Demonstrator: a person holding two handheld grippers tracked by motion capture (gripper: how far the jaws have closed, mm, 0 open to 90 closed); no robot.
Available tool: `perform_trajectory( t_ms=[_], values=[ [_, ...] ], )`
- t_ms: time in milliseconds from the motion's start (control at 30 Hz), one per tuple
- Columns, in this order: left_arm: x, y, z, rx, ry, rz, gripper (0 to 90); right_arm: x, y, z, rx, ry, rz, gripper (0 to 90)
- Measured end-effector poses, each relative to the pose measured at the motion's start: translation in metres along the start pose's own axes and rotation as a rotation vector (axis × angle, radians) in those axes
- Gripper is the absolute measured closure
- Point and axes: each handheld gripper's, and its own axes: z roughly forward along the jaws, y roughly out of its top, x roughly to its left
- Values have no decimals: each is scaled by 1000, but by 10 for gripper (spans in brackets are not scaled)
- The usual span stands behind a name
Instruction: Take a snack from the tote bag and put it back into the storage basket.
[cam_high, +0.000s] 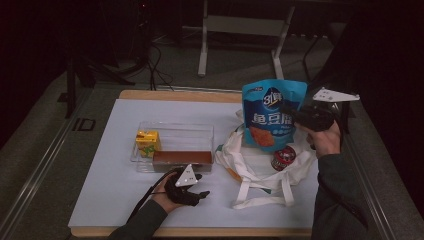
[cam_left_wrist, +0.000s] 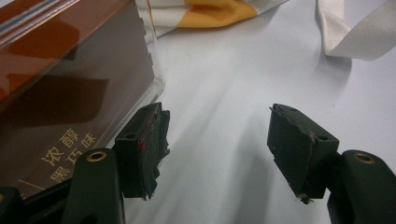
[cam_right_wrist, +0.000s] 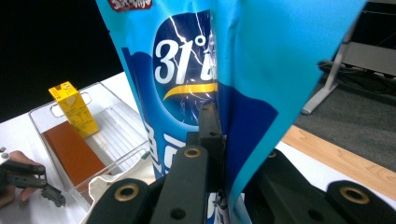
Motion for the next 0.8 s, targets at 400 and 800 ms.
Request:
perform_trajectory(
  t_ms=[400,800],
  values=[
    [0,0,0,1,0,1,366,4,3,-7,1,0,15,889],
    [-1,0,0,2,-1,3,365,14,9,-9,10,27,3,889]
  ],
)
